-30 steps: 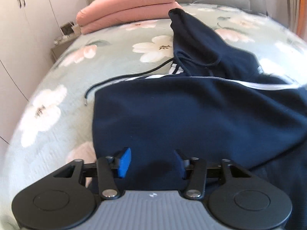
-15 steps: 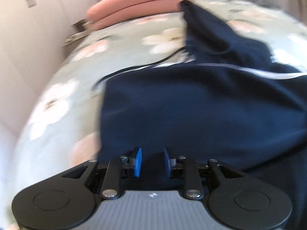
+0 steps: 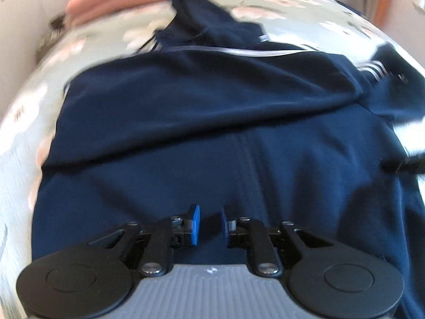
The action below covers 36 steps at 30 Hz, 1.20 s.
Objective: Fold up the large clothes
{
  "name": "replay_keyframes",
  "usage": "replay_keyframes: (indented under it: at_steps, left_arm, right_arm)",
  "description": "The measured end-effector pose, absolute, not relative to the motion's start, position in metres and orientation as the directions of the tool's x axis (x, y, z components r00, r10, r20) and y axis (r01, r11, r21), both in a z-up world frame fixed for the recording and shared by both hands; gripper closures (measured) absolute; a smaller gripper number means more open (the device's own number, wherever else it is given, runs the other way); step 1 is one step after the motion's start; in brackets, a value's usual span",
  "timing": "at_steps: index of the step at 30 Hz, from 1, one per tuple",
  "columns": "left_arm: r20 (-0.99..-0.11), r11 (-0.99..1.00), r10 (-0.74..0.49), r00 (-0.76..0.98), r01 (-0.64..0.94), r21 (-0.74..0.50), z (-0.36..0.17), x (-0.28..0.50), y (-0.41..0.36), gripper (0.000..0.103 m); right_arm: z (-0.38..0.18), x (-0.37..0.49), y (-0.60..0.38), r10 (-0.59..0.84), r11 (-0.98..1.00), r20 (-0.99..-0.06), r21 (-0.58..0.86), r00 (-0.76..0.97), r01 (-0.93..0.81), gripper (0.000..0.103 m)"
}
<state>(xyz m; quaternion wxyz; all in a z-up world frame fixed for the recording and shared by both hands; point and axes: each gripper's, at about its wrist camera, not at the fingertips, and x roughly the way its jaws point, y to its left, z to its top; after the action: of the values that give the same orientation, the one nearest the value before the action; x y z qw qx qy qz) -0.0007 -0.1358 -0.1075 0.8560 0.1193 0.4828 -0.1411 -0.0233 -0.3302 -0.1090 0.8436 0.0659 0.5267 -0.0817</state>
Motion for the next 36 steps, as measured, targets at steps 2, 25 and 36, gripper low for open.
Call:
replay_keyframes:
  at_steps: [2,25,36]
  left_arm:
    - [-0.861,0.931,-0.144,0.488,0.363,0.05,-0.106,-0.003,-0.141,0.085]
    - [-0.881,0.922,-0.092,0.464,0.373,0.101,-0.096,0.008,-0.249,0.075]
    - [-0.902,0.931,-0.138,0.409,0.365,0.023,-0.107,0.012,-0.255,0.071]
  right_arm:
    - [-0.088,-0.034,-0.35,-0.111,0.975,-0.862,0.003,0.495,0.222,0.064]
    - [-0.089,0.086,-0.543,-0.426,0.902,-0.721,-0.294,0.547,0.316,0.023]
    - [-0.057,0.028,-0.609,-0.211,0.855,-0.724,0.188,0.656,0.483,0.091]
